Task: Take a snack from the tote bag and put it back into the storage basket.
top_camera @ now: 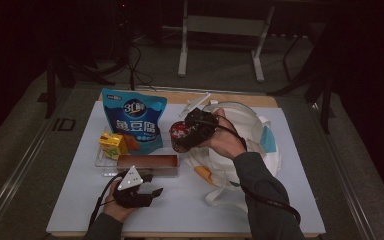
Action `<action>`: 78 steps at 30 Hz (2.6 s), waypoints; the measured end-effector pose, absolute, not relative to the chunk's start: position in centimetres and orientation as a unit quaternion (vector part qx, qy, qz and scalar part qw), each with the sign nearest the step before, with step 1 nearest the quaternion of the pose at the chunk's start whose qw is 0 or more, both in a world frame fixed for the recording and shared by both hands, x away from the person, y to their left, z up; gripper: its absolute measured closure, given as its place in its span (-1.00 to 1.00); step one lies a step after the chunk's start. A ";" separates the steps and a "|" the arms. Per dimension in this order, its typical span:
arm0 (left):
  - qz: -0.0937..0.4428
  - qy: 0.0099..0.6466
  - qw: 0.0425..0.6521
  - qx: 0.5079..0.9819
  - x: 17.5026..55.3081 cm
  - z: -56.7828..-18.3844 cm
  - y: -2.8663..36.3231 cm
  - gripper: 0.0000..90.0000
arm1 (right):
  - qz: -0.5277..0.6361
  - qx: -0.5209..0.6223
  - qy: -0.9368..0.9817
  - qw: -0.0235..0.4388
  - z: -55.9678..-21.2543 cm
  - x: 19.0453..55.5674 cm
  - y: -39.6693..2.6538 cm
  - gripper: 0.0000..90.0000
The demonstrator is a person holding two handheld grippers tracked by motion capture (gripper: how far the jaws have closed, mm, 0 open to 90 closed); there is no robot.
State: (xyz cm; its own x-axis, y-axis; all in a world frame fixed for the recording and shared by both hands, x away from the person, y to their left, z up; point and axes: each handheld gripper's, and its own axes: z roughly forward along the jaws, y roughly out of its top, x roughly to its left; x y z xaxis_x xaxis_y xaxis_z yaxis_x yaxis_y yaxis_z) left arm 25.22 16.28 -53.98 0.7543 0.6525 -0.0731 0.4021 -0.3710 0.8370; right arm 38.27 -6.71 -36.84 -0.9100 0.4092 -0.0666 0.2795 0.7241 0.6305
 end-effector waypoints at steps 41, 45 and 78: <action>0.137 0.324 0.460 0.815 25.2 -54.0 16.3 -0.17 | 0.343 0.172 0.919 0.091 -37.8 38.9 -4.3 -0.44; 0.138 0.323 0.460 0.815 25.2 -54.0 16.3 -0.17 | 0.344 0.173 0.919 0.088 -38.1 39.1 -3.9 -0.44; 0.138 0.323 0.461 0.815 25.2 -54.0 16.3 -0.17 | 0.327 0.199 0.919 0.098 -40.5 40.2 -2.9 -0.44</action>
